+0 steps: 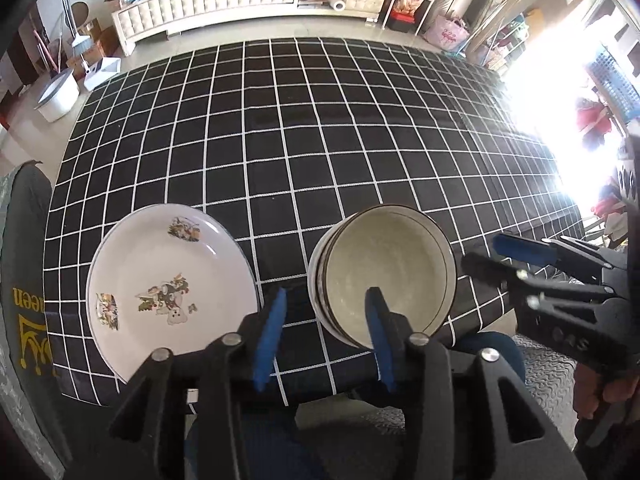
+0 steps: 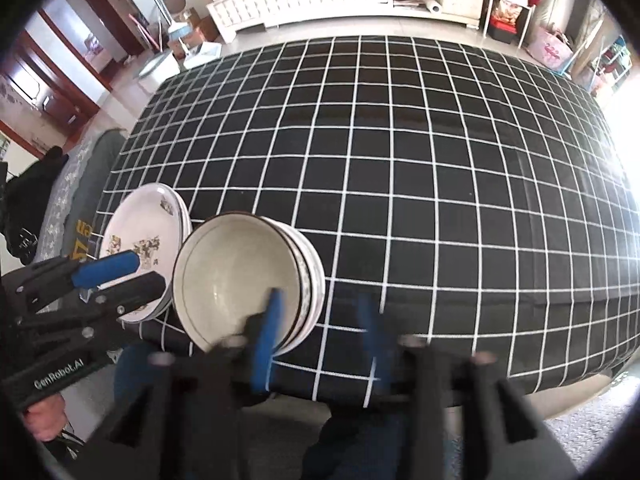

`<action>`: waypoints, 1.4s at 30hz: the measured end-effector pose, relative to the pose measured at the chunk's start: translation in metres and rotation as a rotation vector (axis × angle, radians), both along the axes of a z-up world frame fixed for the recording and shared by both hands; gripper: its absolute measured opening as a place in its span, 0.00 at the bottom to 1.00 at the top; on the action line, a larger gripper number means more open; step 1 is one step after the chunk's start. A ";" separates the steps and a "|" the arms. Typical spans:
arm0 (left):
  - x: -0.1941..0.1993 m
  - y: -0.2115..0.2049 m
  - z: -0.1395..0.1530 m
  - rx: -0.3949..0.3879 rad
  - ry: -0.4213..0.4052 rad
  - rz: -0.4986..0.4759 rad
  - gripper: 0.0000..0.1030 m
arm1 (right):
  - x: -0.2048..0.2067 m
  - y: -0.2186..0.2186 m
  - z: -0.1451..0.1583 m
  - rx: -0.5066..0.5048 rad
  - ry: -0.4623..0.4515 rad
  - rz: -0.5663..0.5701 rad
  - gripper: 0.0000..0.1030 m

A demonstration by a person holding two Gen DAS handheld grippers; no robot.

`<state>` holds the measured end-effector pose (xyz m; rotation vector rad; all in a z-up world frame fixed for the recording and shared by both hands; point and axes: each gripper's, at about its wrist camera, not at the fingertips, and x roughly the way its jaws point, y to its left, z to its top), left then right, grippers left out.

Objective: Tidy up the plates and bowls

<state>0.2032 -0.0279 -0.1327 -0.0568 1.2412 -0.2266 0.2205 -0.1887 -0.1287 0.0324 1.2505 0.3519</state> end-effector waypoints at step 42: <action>0.039 -0.014 -0.113 -0.200 0.128 -0.182 0.49 | 0.010 -0.013 -0.076 0.256 0.192 -0.225 0.64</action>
